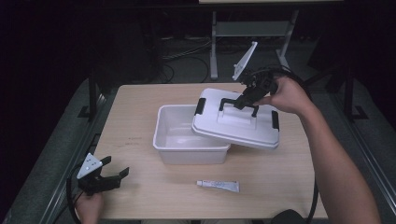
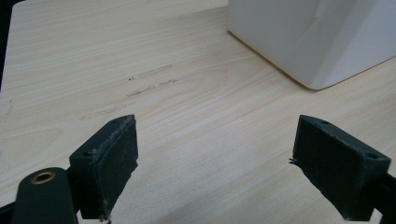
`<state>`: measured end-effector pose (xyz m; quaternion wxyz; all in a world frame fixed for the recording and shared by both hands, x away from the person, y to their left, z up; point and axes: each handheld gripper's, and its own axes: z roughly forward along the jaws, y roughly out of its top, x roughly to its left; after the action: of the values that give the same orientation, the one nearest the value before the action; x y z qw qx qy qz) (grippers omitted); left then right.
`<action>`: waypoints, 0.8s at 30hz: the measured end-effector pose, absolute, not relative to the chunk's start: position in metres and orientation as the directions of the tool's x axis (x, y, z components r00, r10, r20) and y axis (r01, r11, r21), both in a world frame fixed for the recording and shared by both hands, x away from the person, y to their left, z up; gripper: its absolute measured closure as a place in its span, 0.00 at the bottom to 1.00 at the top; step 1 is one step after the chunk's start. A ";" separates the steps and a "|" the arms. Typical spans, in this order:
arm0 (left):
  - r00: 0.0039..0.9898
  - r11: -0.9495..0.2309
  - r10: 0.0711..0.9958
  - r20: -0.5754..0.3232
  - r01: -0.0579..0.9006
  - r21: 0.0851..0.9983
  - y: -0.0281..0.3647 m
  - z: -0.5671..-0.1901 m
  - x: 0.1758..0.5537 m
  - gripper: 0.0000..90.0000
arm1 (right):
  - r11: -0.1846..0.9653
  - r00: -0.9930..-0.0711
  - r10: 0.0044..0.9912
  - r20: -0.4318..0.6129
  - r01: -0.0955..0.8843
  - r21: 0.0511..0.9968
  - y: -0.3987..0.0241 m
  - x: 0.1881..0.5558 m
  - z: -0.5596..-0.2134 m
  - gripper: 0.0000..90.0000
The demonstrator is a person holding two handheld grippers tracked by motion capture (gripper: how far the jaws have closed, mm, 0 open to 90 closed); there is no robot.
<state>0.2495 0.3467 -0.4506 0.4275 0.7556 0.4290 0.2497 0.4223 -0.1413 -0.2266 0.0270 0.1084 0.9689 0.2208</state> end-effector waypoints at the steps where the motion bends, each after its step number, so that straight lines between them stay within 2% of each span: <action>1: 0.507 -0.266 0.862 0.010 0.435 0.860 0.347 -0.451 0.249 0.15 | 0.879 -0.975 0.222 -0.004 0.198 0.434 -0.141 0.422 -0.227 0.93; 24: 0.512 -0.276 0.859 0.015 0.439 0.855 0.344 -0.452 0.251 0.15 | 0.855 -0.956 0.294 0.006 0.266 0.445 -0.193 0.411 -0.242 0.93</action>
<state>0.2509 0.3439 -0.4518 0.4236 0.7593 0.4272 0.2480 0.4109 -0.1933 -0.2421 0.0313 0.1455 0.9626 0.2264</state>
